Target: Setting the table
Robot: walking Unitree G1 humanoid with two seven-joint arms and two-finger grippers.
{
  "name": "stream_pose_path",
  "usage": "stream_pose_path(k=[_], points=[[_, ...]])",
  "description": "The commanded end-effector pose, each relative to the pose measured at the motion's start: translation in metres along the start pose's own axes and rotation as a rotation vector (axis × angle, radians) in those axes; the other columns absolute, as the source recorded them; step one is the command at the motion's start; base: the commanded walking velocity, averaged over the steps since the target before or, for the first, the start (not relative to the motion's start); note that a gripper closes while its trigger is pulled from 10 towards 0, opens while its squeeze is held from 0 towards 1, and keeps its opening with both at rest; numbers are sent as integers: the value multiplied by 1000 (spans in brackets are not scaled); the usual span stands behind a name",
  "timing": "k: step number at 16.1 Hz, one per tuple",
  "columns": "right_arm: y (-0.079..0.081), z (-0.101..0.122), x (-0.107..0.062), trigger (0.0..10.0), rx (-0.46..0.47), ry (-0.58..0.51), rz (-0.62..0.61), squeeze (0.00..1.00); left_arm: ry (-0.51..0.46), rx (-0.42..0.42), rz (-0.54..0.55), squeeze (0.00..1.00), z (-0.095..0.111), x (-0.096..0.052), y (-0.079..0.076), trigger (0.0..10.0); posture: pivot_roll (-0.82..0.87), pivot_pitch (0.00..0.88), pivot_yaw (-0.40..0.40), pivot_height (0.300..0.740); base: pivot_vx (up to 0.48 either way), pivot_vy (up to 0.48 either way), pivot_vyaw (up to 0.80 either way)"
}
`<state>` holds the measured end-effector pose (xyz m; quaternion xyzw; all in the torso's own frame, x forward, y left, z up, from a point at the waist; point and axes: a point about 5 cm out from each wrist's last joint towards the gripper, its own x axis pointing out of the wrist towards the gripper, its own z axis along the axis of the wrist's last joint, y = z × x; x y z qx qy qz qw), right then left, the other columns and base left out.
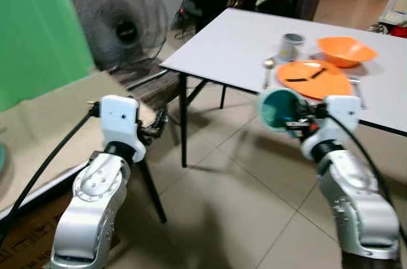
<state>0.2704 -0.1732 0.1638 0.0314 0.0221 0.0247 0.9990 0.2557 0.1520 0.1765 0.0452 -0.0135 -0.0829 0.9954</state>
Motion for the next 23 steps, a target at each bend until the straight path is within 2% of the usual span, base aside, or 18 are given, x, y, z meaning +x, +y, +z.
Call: stream_pose_path(k=[1,8,13,16,18,21,23], points=[[7,6,0,10000,4,-23,26,0,-5,14,9,0,1,1,5,10000,-110,0,44,740,0,-409,0],[2,8,3,10000,-5,-7,-11,0,-28,15,1,0,2,8,0,10000,-129,0,22,740,0,-410,0],[-3,15,1,10000,-59,-23,-50,0,-29,19,-8,0,0,15,-4,10000,-171,0,30,740,0,-382,0],[-8,14,-1,10000,-44,-16,-79,0,-14,-21,20,0,-2,17,-2,10000,-179,0,46,740,0,0,0],[-6,15,-3,10000,-16,-15,-79,0,-27,-21,-29,0,1,21,-4,10000,-195,0,53,740,0,0,-800],[-6,15,-4,10000,-20,-13,-83,0,-35,-47,-27,0,2,25,-3,10000,-196,0,60,740,167,0,-696],[-5,18,-4,10000,-22,-21,-80,0,-34,-58,-33,0,2,24,-3,10000,-181,0,56,740,266,0,0]])
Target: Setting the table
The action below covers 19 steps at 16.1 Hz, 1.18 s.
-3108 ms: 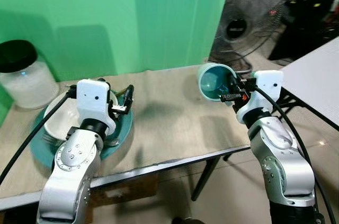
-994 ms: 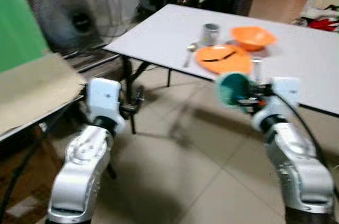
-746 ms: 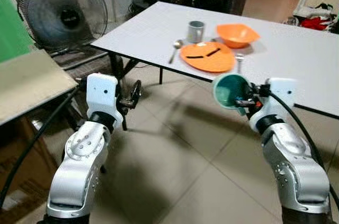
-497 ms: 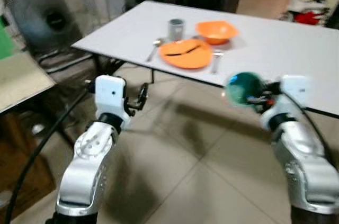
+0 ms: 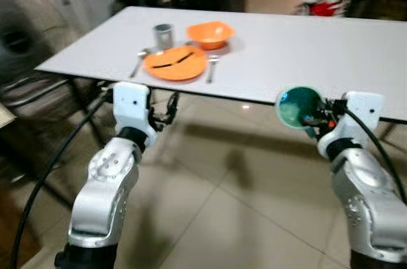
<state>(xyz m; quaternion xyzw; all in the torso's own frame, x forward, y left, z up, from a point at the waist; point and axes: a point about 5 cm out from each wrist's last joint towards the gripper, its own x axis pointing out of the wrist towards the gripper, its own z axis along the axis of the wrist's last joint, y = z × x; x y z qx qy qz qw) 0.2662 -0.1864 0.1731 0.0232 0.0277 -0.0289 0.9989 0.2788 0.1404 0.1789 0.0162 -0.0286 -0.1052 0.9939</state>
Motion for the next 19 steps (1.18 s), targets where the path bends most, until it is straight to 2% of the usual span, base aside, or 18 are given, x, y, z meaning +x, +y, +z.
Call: stream_pose_path(k=[1,4,11,19], points=[[8,9,1,10000,-6,-31,31,0,6,1,8,0,-1,-2,4,10000,-172,0,55,740,270,0,0],[10,8,4,10000,-3,-16,50,0,8,4,7,0,0,-6,5,10000,-159,0,41,740,273,0,0],[10,10,12,10000,0,-5,50,0,8,8,7,0,0,-8,10,10000,-154,0,28,740,301,0,-791],[4,10,13,10000,5,14,45,0,19,9,-5,0,-5,-9,5,10000,-153,0,3,740,323,0,-790]])
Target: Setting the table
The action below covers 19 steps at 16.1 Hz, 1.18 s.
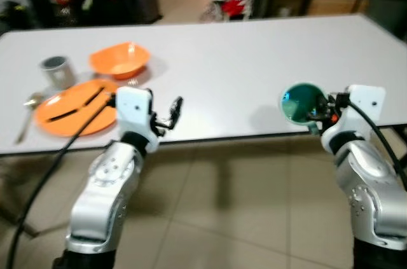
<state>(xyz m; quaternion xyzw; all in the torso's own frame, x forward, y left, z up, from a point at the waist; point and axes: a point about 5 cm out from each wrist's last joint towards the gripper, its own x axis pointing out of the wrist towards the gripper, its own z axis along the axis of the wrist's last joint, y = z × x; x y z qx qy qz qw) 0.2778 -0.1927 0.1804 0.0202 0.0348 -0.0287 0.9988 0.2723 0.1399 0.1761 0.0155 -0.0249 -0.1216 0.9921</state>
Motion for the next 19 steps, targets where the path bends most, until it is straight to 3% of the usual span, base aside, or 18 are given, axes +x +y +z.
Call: stream_pose_path(k=[1,8,15,19], points=[[9,2,3,10000,6,2,54,0,14,13,32,0,-3,-4,7,10000,-149,0,-1,740,322,0,0],[18,4,13,10000,-8,27,219,0,30,20,82,0,-7,-17,12,10000,-114,0,-7,740,323,0,0],[33,-8,7,10000,-4,42,269,0,44,21,106,0,-9,-28,14,10000,-91,0,-6,740,324,0,0],[38,-6,8,10000,-12,26,281,0,48,13,93,0,-10,-26,12,10000,-104,0,6,740,335,0,0]])
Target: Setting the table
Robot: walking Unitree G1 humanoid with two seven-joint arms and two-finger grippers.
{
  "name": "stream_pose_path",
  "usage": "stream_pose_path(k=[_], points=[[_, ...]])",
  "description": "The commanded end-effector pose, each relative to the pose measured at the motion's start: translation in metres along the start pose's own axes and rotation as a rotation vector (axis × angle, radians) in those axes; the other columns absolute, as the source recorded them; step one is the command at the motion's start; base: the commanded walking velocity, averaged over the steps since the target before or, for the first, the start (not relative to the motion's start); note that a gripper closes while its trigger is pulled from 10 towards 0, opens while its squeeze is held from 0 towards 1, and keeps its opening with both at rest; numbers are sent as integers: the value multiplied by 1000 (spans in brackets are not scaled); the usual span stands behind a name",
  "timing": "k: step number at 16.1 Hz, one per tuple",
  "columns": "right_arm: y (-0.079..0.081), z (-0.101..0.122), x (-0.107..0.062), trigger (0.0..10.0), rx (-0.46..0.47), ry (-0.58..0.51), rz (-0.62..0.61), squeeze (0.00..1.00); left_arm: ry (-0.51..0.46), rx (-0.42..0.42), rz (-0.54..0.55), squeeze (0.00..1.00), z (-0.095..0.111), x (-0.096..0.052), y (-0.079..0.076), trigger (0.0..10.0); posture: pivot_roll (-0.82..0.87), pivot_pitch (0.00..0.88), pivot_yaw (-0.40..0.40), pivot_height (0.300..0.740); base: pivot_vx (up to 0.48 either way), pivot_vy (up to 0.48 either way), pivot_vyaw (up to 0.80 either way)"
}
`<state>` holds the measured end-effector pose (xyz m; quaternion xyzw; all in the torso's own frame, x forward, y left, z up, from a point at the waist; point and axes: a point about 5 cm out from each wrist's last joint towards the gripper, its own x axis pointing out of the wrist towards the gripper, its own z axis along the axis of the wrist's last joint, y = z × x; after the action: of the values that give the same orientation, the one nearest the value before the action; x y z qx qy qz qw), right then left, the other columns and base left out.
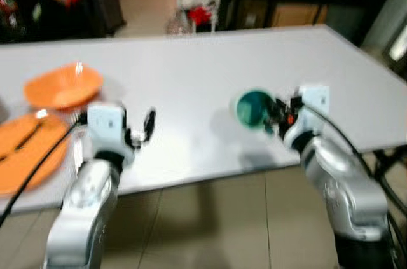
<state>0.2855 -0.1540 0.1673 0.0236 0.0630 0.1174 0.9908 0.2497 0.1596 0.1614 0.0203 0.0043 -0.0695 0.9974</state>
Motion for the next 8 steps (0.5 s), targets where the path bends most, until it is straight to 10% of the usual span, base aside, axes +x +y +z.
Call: stream_pose_path(k=[1,8], points=[[-1,8,0,10000,-13,-37,-10,0,-15,10,-15,0,5,2,-1,10000,-104,0,9,740,349,0,0],[-9,16,11,10000,-43,-36,-10,0,-10,18,-37,0,5,4,-4,10000,-92,0,3,740,349,0,0]])
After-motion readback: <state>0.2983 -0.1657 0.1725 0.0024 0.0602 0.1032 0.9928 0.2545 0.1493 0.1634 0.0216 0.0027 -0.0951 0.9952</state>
